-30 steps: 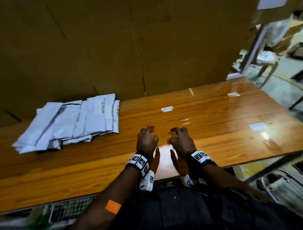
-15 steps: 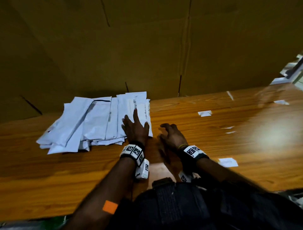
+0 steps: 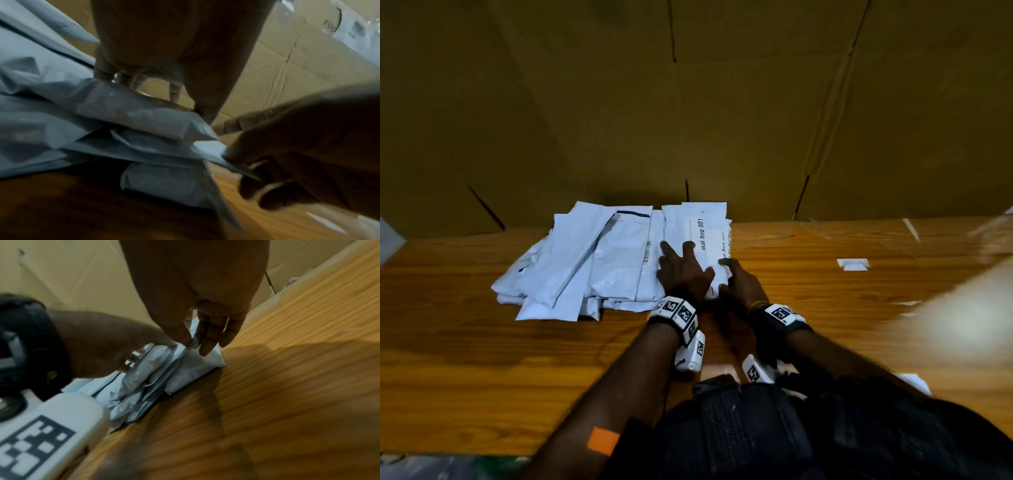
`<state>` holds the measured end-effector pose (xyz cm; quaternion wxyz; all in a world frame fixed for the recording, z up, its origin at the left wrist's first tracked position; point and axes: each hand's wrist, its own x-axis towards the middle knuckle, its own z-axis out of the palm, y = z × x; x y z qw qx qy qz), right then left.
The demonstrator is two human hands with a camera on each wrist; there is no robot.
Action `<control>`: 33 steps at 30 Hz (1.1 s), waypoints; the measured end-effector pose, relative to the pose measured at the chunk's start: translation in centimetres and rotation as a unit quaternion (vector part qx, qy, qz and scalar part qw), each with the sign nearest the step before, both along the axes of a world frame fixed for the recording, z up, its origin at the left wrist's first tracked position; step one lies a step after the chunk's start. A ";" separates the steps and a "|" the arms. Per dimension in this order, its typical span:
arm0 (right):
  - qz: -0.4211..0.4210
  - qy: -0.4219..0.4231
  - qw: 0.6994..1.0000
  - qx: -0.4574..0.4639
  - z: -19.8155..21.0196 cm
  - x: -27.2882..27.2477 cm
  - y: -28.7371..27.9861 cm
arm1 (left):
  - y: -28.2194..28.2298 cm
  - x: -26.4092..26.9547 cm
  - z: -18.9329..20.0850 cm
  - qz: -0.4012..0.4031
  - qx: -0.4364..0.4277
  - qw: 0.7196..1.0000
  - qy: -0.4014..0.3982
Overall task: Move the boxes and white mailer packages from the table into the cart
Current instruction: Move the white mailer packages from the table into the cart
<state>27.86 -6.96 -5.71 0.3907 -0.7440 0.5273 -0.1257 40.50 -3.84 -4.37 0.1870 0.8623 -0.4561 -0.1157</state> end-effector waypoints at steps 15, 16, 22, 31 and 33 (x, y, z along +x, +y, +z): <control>-0.069 0.179 0.977 -0.089 -1.0 -7.2 0.0 | 0.9 -0.9 -1.1 -0.026 0.011 1.000 -0.013; -0.070 0.152 0.981 -0.100 -1.1 -6.3 -0.1 | 0.7 -0.9 -1.0 -0.027 0.011 1.000 -0.011; -0.003 0.158 0.985 -0.075 -1.6 -1.7 -1.1 | -0.5 -1.0 -0.1 -0.021 0.017 0.999 -0.029; -0.011 0.230 0.969 -0.092 -3.8 -3.0 -1.2 | 1.1 -1.0 -0.8 -0.062 0.048 0.997 -0.029; -0.029 0.247 0.962 -0.115 -4.0 -3.6 -0.4 | 1.1 -0.8 -1.2 -0.060 0.046 0.997 -0.031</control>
